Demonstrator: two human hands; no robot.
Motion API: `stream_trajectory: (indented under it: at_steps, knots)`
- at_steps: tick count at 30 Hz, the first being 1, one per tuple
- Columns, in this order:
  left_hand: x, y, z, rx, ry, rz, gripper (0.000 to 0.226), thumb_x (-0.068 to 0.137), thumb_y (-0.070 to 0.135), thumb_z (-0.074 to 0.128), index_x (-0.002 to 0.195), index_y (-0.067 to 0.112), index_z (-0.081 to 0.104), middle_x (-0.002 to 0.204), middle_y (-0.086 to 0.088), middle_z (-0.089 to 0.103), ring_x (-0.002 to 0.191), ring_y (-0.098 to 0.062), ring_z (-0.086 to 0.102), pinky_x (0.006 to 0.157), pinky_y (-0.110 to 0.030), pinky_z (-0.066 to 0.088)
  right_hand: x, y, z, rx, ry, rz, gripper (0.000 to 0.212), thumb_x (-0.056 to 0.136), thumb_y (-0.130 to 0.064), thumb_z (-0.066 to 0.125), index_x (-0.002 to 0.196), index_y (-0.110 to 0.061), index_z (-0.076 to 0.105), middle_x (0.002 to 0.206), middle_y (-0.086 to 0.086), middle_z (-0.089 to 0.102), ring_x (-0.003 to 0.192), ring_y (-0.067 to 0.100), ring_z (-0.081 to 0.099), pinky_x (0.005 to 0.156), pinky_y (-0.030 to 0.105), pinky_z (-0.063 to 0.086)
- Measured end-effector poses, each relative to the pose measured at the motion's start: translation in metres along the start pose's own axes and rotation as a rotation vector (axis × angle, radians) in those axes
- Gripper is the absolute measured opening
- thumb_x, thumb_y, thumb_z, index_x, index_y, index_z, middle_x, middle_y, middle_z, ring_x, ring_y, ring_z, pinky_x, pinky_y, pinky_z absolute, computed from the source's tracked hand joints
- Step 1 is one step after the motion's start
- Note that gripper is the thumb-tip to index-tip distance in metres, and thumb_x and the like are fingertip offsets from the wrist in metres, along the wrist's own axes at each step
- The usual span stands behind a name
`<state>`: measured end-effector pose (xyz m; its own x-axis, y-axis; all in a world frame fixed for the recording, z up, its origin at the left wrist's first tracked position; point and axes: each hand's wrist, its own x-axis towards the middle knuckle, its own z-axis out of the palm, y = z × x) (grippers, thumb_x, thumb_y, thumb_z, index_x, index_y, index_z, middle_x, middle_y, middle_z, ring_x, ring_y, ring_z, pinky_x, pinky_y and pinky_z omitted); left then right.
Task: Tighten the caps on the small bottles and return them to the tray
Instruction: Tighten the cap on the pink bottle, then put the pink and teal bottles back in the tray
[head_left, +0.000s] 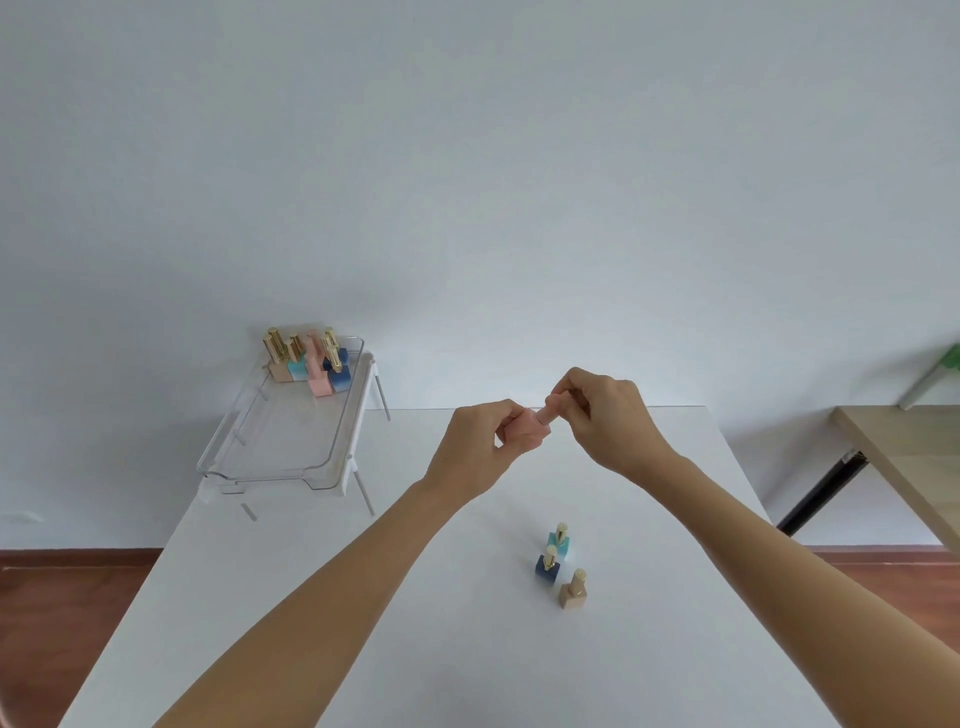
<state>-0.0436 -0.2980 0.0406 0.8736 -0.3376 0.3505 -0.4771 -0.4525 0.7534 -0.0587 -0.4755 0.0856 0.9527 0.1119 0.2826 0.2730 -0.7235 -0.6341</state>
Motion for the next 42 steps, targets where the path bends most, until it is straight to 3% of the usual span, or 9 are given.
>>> stream_trajectory:
  at_steps: [3, 8, 11, 15, 17, 22, 28, 34, 42]
  knots:
    - [-0.006, -0.012, 0.022, -0.028, -0.084, -0.086, 0.014, 0.078, 0.025, 0.076, 0.087, 0.03, 0.067, 0.081, 0.021, 0.07, 0.068, -0.005, 0.061, 0.066, -0.013, 0.047, -0.014, 0.023, 0.003, 0.003, -0.067, 0.097, 0.015, 0.094, -0.013, 0.052, 0.084, -0.013, 0.063, 0.067, -0.019, 0.068, 0.057, 0.0, 0.057, 0.052, 0.007, 0.039]
    - [-0.012, -0.04, 0.065, 0.077, -0.411, -0.274, 0.033, 0.076, 0.025, 0.077, 0.106, 0.025, 0.064, 0.103, 0.004, 0.066, 0.074, -0.012, 0.063, 0.073, -0.02, 0.05, -0.044, 0.07, 0.006, -0.005, -0.077, 0.273, 0.016, 0.094, -0.013, 0.05, 0.085, -0.013, 0.064, 0.061, -0.023, 0.063, 0.061, -0.003, 0.057, 0.052, 0.006, 0.041]
    - [-0.017, -0.056, 0.092, 0.118, -0.465, -0.368, 0.033, 0.08, 0.025, 0.073, 0.111, 0.018, 0.064, 0.107, 0.0, 0.064, 0.079, -0.014, 0.061, 0.079, -0.023, 0.048, -0.061, 0.096, 0.006, -0.006, -0.085, 0.36, 0.015, 0.095, -0.014, 0.051, 0.085, -0.014, 0.062, 0.075, -0.014, 0.074, 0.07, 0.013, 0.061, 0.056, 0.014, 0.043]
    - [-0.019, -0.069, 0.125, 0.182, -0.513, -0.446, 0.03, 0.082, 0.02, 0.069, 0.111, 0.015, 0.065, 0.113, -0.003, 0.063, 0.09, -0.016, 0.059, 0.085, -0.027, 0.047, -0.083, 0.121, 0.005, 0.006, -0.099, 0.448, 0.015, 0.095, -0.014, 0.052, 0.083, -0.013, 0.061, 0.078, -0.012, 0.076, 0.072, 0.017, 0.06, 0.059, 0.02, 0.045]
    - [-0.02, -0.073, 0.138, 0.217, -0.5, -0.494, 0.028, 0.081, 0.016, 0.068, 0.108, 0.012, 0.066, 0.11, -0.004, 0.066, 0.098, -0.019, 0.061, 0.087, -0.031, 0.049, -0.091, 0.13, 0.005, 0.002, -0.107, 0.473, 0.015, 0.094, -0.015, 0.053, 0.083, -0.014, 0.062, 0.071, -0.017, 0.073, 0.069, 0.014, 0.059, 0.056, 0.018, 0.044]
    - [-0.019, -0.08, 0.155, 0.272, -0.445, -0.513, 0.01, 0.079, 0.002, 0.062, 0.082, 0.011, 0.063, 0.085, -0.005, 0.062, 0.081, -0.021, 0.056, 0.071, -0.023, 0.043, -0.097, 0.14, 0.005, 0.006, -0.115, 0.487, 0.015, 0.094, -0.016, 0.053, 0.081, -0.015, 0.061, 0.066, -0.021, 0.07, 0.069, 0.014, 0.06, 0.056, 0.016, 0.044]
    - [-0.019, -0.081, 0.134, 0.256, -0.34, -0.485, 0.012, 0.082, 0.004, 0.065, 0.091, -0.002, 0.07, 0.089, -0.012, 0.069, 0.079, -0.018, 0.055, 0.074, -0.027, 0.046, -0.084, 0.134, 0.003, 0.016, -0.118, 0.452, 0.015, 0.094, -0.016, 0.054, 0.081, -0.015, 0.061, 0.075, -0.012, 0.076, 0.073, 0.019, 0.063, 0.059, 0.024, 0.047]
    - [-0.014, -0.066, 0.04, 0.225, -0.169, -0.446, 0.014, 0.082, 0.011, 0.07, 0.094, 0.005, 0.073, 0.089, -0.005, 0.065, 0.079, -0.014, 0.055, 0.071, -0.023, 0.045, -0.041, 0.096, 0.011, 0.085, -0.094, 0.365, 0.014, 0.093, -0.019, 0.058, 0.081, -0.016, 0.065, 0.076, 0.0, 0.076, 0.068, 0.022, 0.065, 0.065, 0.035, 0.054]
    - [-0.026, -0.065, -0.127, 0.285, 0.123, -0.471, 0.014, 0.08, 0.014, 0.074, 0.094, 0.015, 0.074, 0.077, 0.009, 0.065, 0.072, 0.0, 0.059, 0.066, -0.01, 0.044, 0.04, 0.0, 0.058, 0.315, -0.153, 0.199, 0.009, 0.087, -0.018, 0.066, 0.08, -0.015, 0.071, 0.066, 0.001, 0.075, 0.047, 0.004, 0.059, 0.052, 0.014, 0.048]
